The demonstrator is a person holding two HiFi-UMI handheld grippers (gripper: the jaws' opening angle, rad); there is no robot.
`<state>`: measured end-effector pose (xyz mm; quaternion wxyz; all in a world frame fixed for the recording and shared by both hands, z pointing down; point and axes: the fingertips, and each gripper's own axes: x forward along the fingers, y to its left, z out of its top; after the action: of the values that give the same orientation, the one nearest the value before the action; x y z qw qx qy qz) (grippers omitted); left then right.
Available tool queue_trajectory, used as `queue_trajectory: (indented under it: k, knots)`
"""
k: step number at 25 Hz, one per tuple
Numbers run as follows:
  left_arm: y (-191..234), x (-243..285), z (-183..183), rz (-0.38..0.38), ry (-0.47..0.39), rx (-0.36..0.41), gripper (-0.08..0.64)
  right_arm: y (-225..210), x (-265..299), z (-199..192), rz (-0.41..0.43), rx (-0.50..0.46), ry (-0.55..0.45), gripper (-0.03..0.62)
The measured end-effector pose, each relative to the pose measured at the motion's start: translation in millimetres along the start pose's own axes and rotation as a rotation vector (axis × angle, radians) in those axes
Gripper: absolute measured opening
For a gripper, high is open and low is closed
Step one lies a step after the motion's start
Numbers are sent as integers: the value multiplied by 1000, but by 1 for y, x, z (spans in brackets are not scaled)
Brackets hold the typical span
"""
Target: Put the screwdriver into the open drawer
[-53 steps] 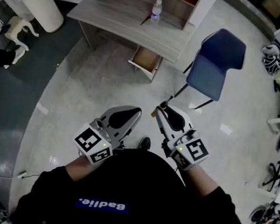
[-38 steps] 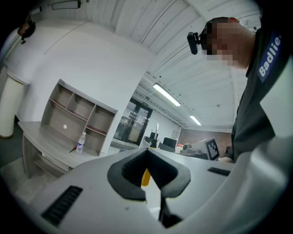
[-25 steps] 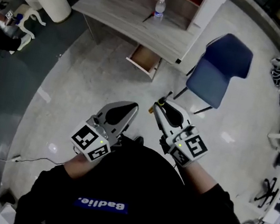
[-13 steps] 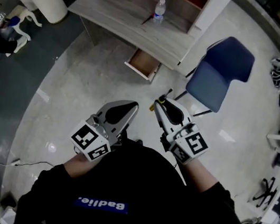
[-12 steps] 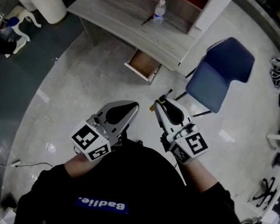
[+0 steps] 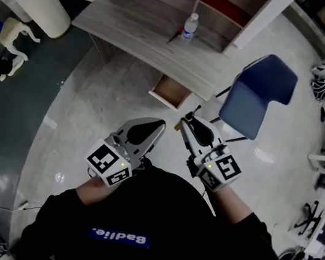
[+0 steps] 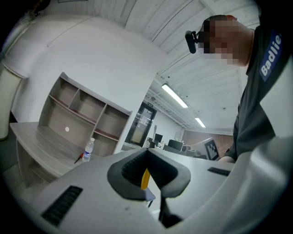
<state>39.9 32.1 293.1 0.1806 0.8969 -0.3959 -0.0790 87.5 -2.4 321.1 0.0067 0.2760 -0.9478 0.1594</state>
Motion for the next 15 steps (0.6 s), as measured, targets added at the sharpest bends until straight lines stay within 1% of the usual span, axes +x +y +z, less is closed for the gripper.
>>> queue_trajectory:
  k: [4, 9, 15]
  knots:
    - [29, -1, 13, -29, 6, -3, 2, -3, 31, 6, -29, -5, 2, 91]
    - [54, 3, 22, -67, -2, -16, 2, -10, 54, 11, -62, -28, 15, 91]
    - [71, 12, 27, -71, -7, -31, 2, -21, 68, 14, -75, -38, 24, 91]
